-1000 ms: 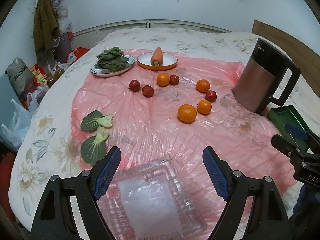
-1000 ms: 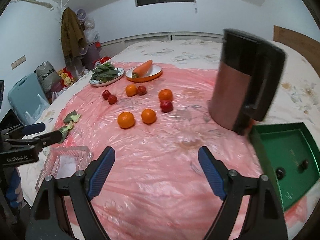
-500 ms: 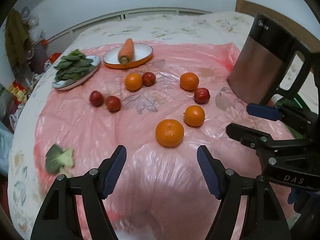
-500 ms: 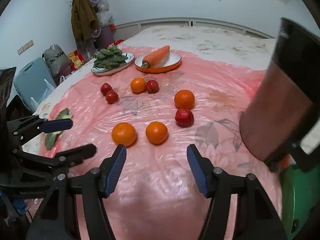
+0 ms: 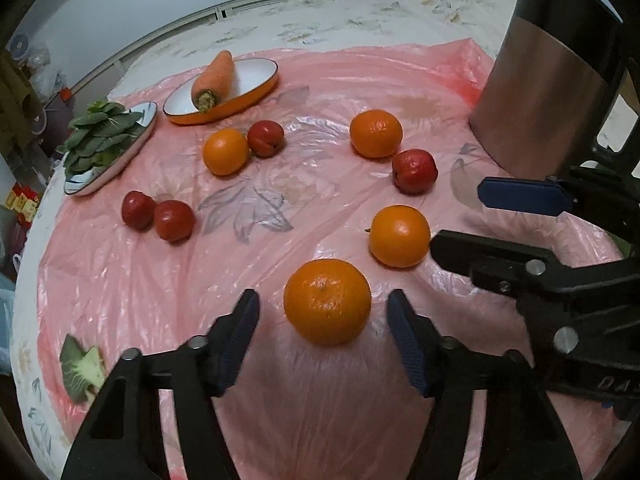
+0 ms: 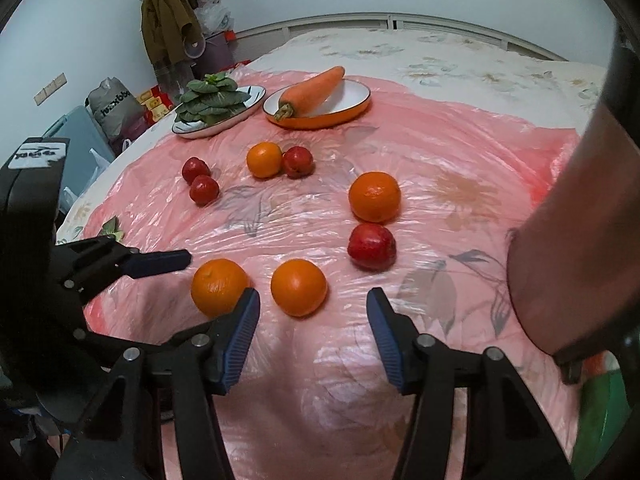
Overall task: Organize fruits
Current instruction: 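Grasp an orange with the left tool while the right tool grasps another orange, then carry both oranges in the two tools over the green box, then open the left tool to drop its orange while the right tool lowers its orange, then move both open tools away from the box toward the fruit on the sheet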
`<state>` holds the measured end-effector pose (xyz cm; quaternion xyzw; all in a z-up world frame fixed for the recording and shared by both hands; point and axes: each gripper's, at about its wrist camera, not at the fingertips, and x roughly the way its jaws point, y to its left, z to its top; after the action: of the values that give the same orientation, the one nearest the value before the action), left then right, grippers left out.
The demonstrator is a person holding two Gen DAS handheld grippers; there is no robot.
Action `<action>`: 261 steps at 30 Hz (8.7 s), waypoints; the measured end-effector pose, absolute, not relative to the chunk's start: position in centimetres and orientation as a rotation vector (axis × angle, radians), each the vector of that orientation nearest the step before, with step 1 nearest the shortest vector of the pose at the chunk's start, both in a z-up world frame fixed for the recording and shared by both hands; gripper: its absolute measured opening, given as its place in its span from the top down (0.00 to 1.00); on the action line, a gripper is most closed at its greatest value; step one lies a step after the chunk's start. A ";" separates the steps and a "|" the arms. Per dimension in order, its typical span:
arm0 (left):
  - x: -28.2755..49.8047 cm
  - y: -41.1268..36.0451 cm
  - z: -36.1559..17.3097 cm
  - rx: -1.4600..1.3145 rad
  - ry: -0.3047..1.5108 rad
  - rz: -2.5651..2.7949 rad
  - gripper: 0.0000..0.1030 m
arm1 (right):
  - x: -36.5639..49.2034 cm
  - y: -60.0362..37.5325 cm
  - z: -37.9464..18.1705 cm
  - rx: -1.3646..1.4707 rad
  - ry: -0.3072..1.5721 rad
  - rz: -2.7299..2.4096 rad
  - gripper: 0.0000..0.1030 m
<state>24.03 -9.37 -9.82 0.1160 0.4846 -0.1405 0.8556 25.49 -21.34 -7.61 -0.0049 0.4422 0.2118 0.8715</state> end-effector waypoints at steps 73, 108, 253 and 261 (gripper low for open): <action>12.3 -4.8 -2.3 0.027 0.964 -0.337 0.63 | 9.7 -27.3 -4.0 0.211 0.933 0.359 0.61; 6.5 -30.0 -0.4 0.219 0.990 -0.692 0.63 | 3.9 -52.8 -5.8 0.352 0.829 -0.011 0.61; 0.7 -6.4 -0.4 0.098 0.748 -0.183 0.27 | -1.6 -26.2 -1.4 0.010 0.754 0.047 0.00; 1.0 -5.5 -0.3 0.088 0.739 -0.172 0.20 | -1.0 -25.0 -1.6 0.002 0.760 0.083 0.00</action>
<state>0.96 -5.54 -0.28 0.0431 0.3604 -0.0838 0.9280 -1.00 -24.97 -1.60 0.0011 0.3709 0.0405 0.9278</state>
